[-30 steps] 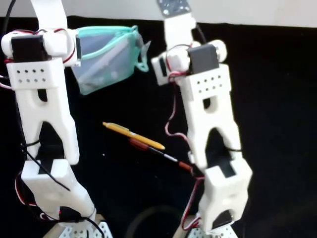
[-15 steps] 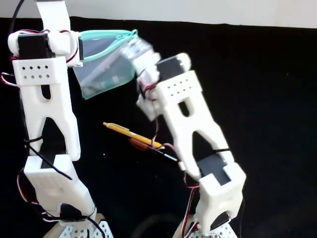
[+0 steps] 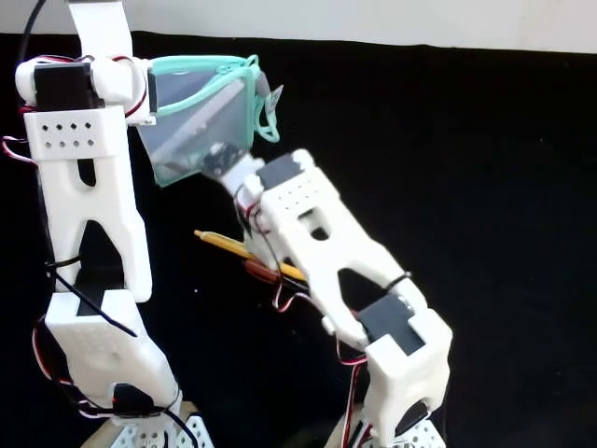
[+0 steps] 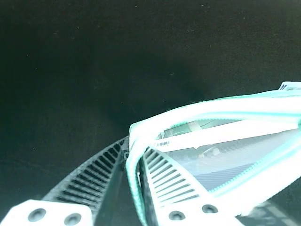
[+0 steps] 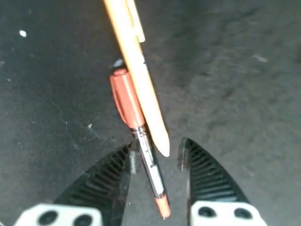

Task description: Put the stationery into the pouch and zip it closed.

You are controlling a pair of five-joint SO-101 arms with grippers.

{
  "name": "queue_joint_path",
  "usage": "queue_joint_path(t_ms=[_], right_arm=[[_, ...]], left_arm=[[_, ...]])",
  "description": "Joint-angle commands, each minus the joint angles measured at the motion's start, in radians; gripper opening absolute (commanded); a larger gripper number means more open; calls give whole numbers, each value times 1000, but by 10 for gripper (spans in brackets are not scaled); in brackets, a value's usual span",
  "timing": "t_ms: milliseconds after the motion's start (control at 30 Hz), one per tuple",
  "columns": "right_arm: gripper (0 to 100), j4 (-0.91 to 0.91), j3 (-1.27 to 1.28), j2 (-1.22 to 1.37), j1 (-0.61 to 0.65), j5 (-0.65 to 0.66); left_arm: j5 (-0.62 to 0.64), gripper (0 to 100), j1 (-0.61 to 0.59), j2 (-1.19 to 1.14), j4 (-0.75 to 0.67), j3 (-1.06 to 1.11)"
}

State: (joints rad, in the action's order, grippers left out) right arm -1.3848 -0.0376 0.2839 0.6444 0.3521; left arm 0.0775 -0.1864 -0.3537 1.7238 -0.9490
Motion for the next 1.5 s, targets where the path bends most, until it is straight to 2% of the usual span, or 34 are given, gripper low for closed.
queue_joint_path(t_ms=[0,167,600,700,1167,1233,1367,1467], right_arm=[[142,81,61,-59,44,46],[142,145,108,-59,77,86],[142,254,117,-19,74,92],[142,257,117,35,74,135],[141,263,108,199,71,141],[118,263,108,208,71,141],[3,263,107,231,74,141],[8,263,107,242,71,137]], left_arm=[[9,6,-7,-7,-14,1],[9,6,-7,-7,-14,2],[9,6,-5,-7,-14,2],[9,6,-5,-7,-14,2],[11,6,-1,-7,-14,2],[11,6,-1,-7,-14,2],[12,6,-1,-7,-14,2],[12,6,1,-7,-14,2]])
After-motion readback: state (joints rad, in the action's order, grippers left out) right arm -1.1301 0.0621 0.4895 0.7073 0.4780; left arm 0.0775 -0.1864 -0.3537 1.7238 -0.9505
